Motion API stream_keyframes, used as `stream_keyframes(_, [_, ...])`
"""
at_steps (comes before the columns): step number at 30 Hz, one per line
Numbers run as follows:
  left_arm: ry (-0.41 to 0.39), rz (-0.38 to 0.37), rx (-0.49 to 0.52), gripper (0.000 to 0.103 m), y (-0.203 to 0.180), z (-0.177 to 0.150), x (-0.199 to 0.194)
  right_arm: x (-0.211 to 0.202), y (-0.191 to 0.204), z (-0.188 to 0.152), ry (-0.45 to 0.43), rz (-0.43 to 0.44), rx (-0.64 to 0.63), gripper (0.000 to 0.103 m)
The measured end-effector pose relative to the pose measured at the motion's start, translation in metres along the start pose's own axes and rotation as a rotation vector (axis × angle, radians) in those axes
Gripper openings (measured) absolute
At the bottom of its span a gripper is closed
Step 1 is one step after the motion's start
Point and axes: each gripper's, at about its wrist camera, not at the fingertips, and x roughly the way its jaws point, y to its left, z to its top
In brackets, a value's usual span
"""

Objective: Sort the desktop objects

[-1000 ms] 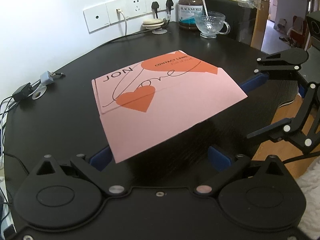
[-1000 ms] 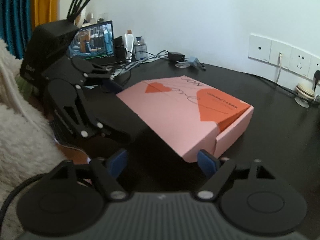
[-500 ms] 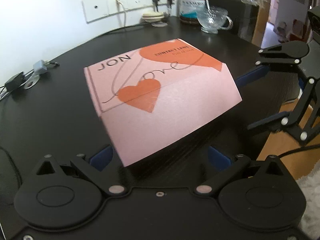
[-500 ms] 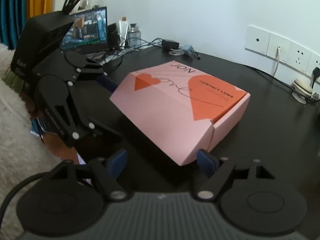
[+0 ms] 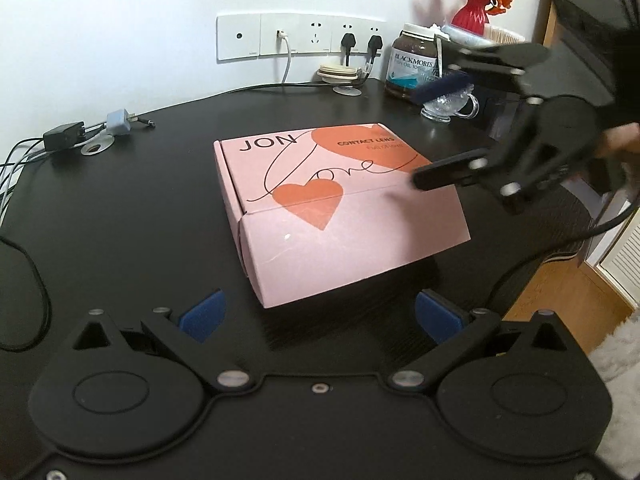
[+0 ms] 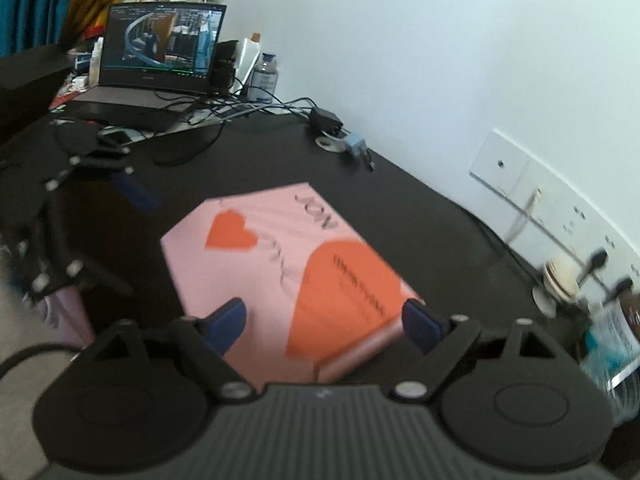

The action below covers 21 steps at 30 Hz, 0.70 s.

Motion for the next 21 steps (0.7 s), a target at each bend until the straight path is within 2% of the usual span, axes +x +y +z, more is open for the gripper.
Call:
stream_keyframes(3, [-0.011,0.0,-0.002,0.103,0.0,0.003,-0.001,0.017,0.002,0.013,-0.006,0.004,-0.067,0.095])
stream_keyframes(6, [-0.016,0.0,-0.008,0.103,0.001,0.004,0.0,0.03,0.001,0.02,-0.005,0.001,-0.067,0.095])
stream_keyframes(14, [-0.003,-0.013,-0.023,0.103,0.001,0.004,0.005,0.049,-0.009,0.021,-0.009,0.021,0.065,0.102])
stream_keyframes(21, [0.01,-0.061,-0.014,0.103,-0.004,0.006,0.01,0.055,-0.019,0.011,-0.012,0.05,0.209,0.102])
